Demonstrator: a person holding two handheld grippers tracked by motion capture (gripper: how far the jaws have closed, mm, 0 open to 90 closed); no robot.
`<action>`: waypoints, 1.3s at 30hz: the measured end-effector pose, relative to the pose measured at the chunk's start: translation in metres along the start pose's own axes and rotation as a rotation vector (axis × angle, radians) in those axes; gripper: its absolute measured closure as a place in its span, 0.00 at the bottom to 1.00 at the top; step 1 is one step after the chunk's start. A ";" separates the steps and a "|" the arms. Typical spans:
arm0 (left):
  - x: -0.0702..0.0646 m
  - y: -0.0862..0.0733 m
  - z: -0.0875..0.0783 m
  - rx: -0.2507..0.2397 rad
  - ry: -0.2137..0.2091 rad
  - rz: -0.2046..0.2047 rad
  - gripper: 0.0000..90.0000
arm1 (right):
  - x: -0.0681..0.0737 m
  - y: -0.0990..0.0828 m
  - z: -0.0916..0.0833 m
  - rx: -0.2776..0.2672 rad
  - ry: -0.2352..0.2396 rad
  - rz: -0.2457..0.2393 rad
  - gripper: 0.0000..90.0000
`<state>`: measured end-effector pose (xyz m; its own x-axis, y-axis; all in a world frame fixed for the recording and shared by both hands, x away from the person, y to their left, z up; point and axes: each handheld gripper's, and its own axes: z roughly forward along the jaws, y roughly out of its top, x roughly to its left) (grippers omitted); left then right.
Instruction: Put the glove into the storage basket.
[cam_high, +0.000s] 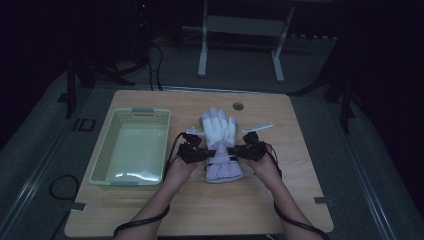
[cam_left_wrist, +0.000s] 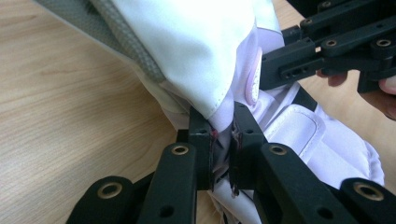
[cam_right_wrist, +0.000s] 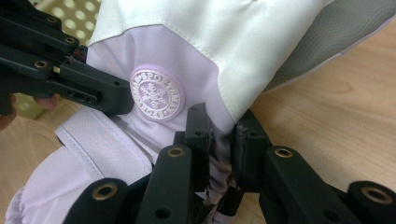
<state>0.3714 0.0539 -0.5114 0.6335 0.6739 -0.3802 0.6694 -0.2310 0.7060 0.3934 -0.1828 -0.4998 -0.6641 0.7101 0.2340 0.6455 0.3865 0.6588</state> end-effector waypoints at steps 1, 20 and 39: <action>-0.001 0.002 -0.003 0.000 0.001 0.005 0.91 | 0.002 0.002 -0.002 -0.010 0.004 0.003 0.87; -0.006 0.036 -0.065 -0.007 -0.005 0.054 0.91 | 0.038 0.043 -0.033 -0.080 0.024 -0.039 0.87; 0.007 0.039 -0.120 -0.009 0.053 0.065 0.91 | 0.077 0.077 -0.024 -0.110 0.065 -0.087 0.87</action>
<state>0.3556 0.1336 -0.4145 0.6539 0.6940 -0.3011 0.6239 -0.2696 0.7335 0.3829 -0.1118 -0.4138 -0.7406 0.6362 0.2162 0.5417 0.3750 0.7523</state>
